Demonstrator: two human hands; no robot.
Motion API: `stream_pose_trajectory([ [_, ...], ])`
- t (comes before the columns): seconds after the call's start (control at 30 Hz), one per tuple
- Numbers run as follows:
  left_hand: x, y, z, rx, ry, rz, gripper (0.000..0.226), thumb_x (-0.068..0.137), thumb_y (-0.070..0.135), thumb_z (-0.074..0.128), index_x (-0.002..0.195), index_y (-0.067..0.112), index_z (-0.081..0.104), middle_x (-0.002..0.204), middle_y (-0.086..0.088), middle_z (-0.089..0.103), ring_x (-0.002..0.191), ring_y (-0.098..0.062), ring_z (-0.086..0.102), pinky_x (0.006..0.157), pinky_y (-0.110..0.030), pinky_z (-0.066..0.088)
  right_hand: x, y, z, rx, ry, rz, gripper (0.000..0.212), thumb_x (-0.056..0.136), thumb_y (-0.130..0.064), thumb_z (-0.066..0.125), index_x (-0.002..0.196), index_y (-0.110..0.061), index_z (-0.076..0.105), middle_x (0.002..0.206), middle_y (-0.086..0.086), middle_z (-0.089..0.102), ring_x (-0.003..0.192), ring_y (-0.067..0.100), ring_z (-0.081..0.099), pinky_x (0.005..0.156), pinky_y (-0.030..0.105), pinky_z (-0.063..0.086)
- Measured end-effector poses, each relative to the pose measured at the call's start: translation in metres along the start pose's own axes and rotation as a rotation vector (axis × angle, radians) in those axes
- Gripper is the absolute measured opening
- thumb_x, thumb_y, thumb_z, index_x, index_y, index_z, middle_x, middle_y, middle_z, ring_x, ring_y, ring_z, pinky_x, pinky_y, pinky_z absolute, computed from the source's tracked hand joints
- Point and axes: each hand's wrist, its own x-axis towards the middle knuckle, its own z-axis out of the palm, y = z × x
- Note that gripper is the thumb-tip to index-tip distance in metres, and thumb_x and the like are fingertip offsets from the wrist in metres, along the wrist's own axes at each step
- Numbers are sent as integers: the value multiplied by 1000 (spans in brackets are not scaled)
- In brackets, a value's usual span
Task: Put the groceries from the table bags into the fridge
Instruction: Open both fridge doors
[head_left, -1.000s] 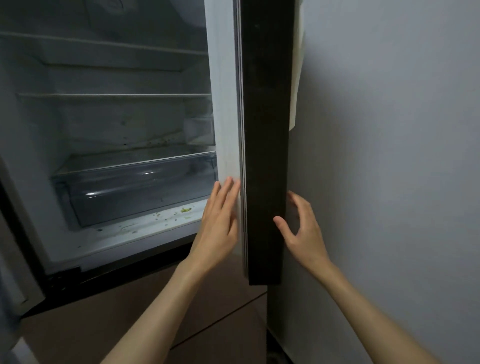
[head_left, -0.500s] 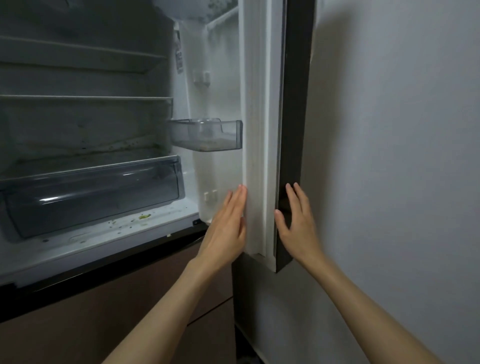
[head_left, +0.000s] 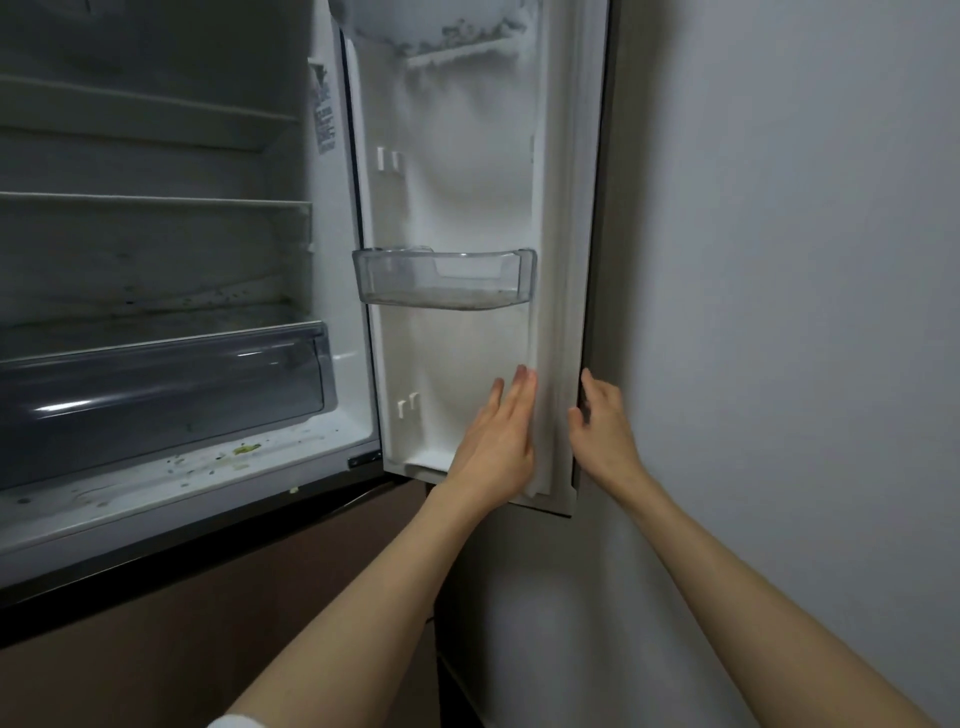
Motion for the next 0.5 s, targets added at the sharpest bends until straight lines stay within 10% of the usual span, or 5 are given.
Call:
stream_pose_trajectory([
  [0.23,23,5,4,55,-79,-31,70,95,6,33,149,19,-9,158,4,-9,145,-22,-9,117,-37,15,18,9,-4,-2,-77,54,56,95,-14,42,147,-10,22,150,10,30,135,26,34,111,38,30],
  [0.5,38,11,-7,139,-207,-85,71,98,34,37,148,21,-11,157,-2,-14,144,-23,-12,116,-42,3,23,22,-16,-230,-210,-27,67,98,-19,40,150,-14,-1,159,5,0,145,18,4,117,33,10],
])
